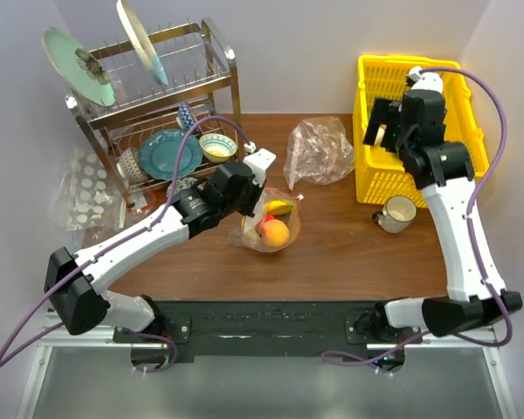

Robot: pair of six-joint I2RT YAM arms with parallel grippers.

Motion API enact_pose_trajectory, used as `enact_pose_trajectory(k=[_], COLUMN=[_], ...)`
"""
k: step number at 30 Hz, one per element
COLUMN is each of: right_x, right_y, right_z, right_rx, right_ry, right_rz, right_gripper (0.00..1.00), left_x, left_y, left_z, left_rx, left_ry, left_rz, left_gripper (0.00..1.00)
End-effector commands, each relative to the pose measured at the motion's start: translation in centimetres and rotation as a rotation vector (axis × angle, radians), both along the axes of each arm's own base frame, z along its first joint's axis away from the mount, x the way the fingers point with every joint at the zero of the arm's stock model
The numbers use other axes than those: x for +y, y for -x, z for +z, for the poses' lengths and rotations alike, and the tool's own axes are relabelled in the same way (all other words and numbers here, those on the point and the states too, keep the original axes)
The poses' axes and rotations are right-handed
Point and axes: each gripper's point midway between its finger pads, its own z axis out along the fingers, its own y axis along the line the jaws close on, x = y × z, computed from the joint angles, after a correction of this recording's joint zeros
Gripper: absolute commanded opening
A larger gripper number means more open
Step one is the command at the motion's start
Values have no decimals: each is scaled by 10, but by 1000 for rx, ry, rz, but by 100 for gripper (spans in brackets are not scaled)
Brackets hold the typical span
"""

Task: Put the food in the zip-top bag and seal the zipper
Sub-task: Pick up the fake fruit from the bin.

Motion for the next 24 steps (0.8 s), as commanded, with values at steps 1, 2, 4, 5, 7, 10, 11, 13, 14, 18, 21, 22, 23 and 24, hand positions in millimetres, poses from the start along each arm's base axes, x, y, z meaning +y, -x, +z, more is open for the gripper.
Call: enact_pose_trajectory(k=[1,2,4,5,7,10,11,13,14,18,21,22,23,24], right_x=[-46,-53,-73,-80,-94,-109,-110,-118,-121,-132,-138,-139,-143,-145], right_y=[-28,-34,-48,-55,-69,-87,-89,-95,-97,-100,-108,-110,-112,-119], right_z=[-12,-17,-31,-35,-56,-91,-103,-125,-130,-156,-167,-170,-174,-177], right_rx=[45,49,62,54,89,158,194,242,247,280,285,287,295,300], right_ry=[-38,-63,-149,-178,-244,-330,-348,-359,-355,-320,-314,-309,-300,-296], right_rz=[-114,-126,-161,-174,-212,-261,-263,-295,-304,-352,-370,-377,-390,-396], right_gripper=[99,99,99,99,99,99,99,99,99,99,99,99,99,99], left_x=[2,2,2,2,2,2,1,1,0,0,0,0,0,0], left_y=[-4,-4,-3,-3,-3,-3,-3,-2,-2,-2,-3,-3,-3,-3], left_z=[19,19,17,18,18,16,14,13,13,13,11,10,10,10], left_rx=[-62,-63,-59,-61,-62,-57,-55,-52,-51,-51,-50,-47,-48,-47], left_ry=[38,39,35,37,39,36,35,33,34,34,31,27,28,27], left_rz=[5,5,3,3,3,1,-1,-5,-7,-7,-5,-6,-6,-6], left_gripper=[0,0,0,0,0,0,0,0,0,0,0,0,0,0])
